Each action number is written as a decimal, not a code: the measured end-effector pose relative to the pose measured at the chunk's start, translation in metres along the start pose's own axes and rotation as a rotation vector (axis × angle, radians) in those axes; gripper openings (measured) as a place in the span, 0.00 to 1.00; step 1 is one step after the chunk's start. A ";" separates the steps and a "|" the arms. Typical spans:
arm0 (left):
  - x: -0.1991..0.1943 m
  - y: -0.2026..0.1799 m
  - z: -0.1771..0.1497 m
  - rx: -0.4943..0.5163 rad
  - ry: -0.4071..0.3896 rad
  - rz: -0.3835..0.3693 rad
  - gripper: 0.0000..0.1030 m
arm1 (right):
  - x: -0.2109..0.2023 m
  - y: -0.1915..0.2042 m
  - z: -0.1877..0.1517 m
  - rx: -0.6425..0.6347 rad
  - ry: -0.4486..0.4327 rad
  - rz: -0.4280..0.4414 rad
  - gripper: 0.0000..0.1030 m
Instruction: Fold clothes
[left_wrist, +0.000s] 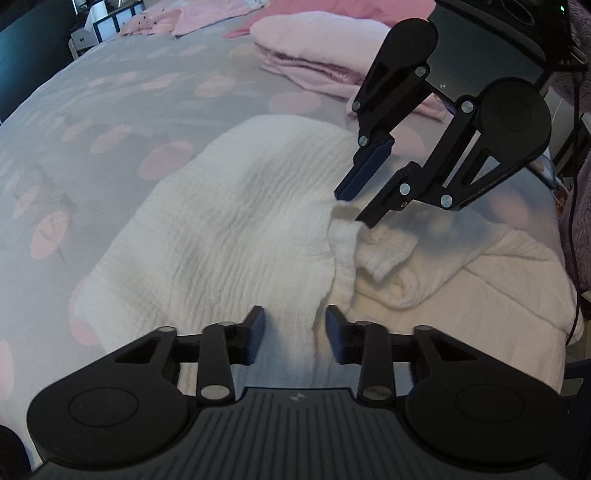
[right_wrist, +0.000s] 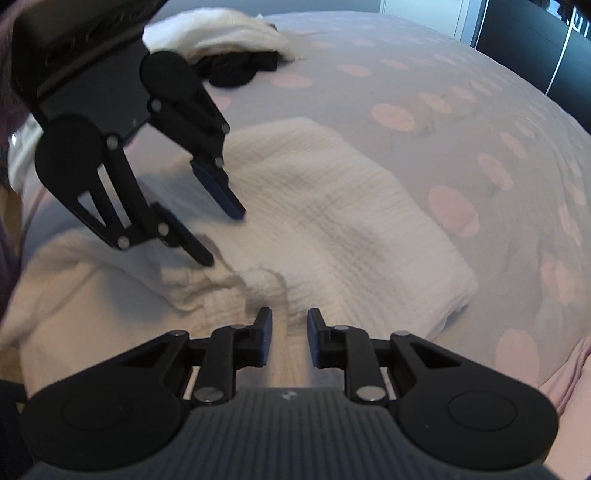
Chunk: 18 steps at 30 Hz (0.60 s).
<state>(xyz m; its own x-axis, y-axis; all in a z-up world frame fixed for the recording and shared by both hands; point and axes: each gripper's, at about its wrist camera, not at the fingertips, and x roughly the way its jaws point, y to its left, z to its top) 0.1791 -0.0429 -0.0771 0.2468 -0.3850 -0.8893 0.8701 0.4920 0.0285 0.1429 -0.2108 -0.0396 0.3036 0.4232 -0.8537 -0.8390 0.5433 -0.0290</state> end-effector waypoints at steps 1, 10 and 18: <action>0.000 0.002 -0.001 -0.005 0.006 0.004 0.15 | 0.003 0.000 0.000 -0.003 0.010 -0.015 0.18; -0.038 0.006 -0.013 0.024 -0.046 -0.035 0.00 | -0.036 -0.002 -0.004 -0.009 -0.045 0.047 0.04; -0.019 -0.010 -0.022 0.100 0.072 -0.023 0.00 | -0.019 0.018 -0.014 -0.026 0.056 0.108 0.03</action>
<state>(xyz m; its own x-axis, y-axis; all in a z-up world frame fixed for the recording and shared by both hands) 0.1561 -0.0231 -0.0708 0.1986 -0.3362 -0.9206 0.9143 0.4019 0.0504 0.1163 -0.2190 -0.0313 0.1854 0.4365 -0.8804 -0.8769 0.4778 0.0521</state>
